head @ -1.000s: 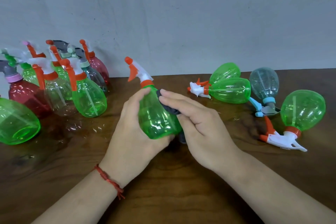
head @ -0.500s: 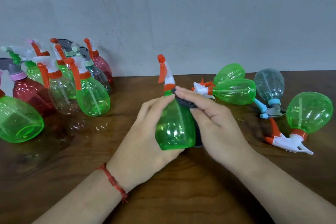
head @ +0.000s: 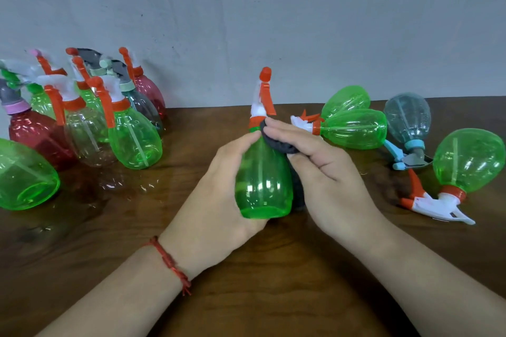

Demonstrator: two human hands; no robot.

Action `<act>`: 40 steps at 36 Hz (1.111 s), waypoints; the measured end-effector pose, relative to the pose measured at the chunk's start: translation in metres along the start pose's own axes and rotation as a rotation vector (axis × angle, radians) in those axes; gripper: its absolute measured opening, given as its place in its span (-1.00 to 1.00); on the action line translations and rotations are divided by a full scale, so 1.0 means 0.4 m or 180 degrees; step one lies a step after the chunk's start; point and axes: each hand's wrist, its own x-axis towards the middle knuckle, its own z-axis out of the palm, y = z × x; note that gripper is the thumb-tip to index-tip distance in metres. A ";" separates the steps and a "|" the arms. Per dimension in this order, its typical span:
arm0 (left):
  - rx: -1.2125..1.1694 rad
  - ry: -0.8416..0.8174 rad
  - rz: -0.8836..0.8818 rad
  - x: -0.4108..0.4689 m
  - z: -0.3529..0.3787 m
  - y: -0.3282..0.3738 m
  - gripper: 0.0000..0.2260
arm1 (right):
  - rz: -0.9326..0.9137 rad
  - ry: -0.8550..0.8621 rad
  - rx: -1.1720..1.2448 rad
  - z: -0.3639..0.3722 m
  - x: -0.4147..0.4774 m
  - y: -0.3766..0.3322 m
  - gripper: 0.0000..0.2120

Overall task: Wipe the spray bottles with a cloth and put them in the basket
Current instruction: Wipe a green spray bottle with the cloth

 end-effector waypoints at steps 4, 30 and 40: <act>0.0313 0.0248 0.0149 -0.004 0.008 0.009 -0.09 | -0.0208 -0.0107 -0.0378 0.013 -0.009 0.011 -0.49; 0.0134 0.0178 -0.0186 -0.019 0.007 0.052 -0.01 | 0.0174 0.0036 0.0241 -0.004 -0.002 -0.003 -0.50; -0.0763 0.0090 -0.0462 -0.018 0.010 0.042 -0.01 | 0.0606 0.0151 0.1271 0.002 0.004 -0.009 -0.52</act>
